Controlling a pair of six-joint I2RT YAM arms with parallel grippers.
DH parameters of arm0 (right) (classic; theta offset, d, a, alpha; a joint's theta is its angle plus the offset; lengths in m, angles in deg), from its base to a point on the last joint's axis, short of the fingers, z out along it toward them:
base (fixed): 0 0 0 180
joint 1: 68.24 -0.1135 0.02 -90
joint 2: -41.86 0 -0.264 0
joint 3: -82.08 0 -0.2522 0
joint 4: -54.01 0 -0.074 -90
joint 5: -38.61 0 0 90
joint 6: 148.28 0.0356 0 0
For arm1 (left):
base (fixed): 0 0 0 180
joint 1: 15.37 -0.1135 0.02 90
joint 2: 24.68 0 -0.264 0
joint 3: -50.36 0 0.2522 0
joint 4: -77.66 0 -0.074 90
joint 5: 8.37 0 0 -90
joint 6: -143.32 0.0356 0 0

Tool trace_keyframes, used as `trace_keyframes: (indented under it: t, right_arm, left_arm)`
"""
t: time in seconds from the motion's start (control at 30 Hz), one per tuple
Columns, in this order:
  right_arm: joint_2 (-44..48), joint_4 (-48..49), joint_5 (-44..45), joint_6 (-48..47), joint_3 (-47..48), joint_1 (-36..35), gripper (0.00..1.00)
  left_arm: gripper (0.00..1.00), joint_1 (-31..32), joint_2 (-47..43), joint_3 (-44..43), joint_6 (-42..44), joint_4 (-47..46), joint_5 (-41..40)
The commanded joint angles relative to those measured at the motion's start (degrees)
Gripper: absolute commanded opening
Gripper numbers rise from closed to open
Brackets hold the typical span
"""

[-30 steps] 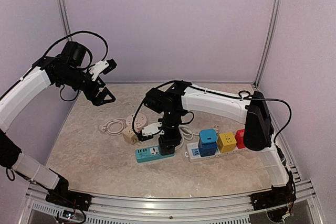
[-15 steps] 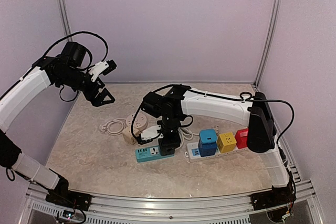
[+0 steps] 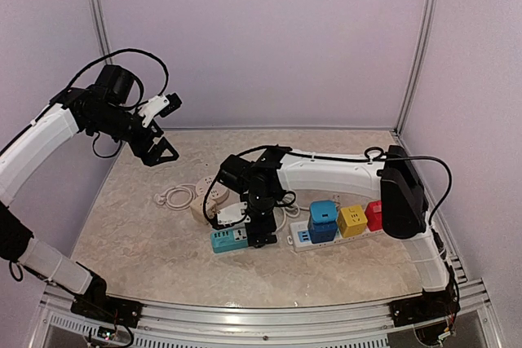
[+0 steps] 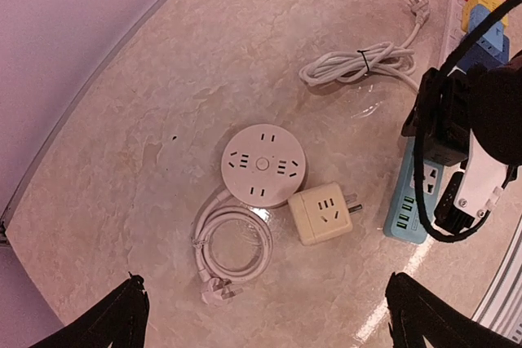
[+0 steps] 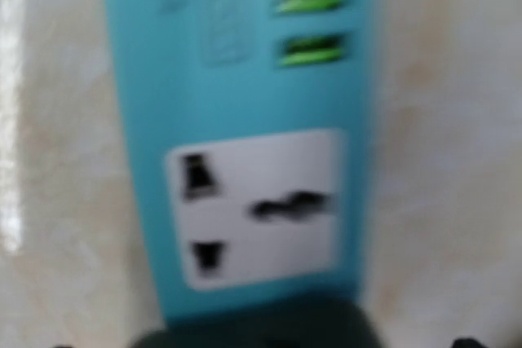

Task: Insert the plug
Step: Insert the plug into the socket.

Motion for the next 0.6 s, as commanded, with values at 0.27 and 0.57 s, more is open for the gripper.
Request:
trace_keyframes:
  t: [0.27,0.57]
  right_arm:
    - [24.74,22.17,-3.87,8.8,-14.14,0.61,1.0]
    - [38.0,33.66,1.04,38.0,-24.63,10.75,1.0]
  left_arm:
    - [0.99,-0.15,0.11,3.66,1.44,-2.77,-2.98]
    - [0.99,-2.7,11.01,1.33,2.37,-3.1,-7.68]
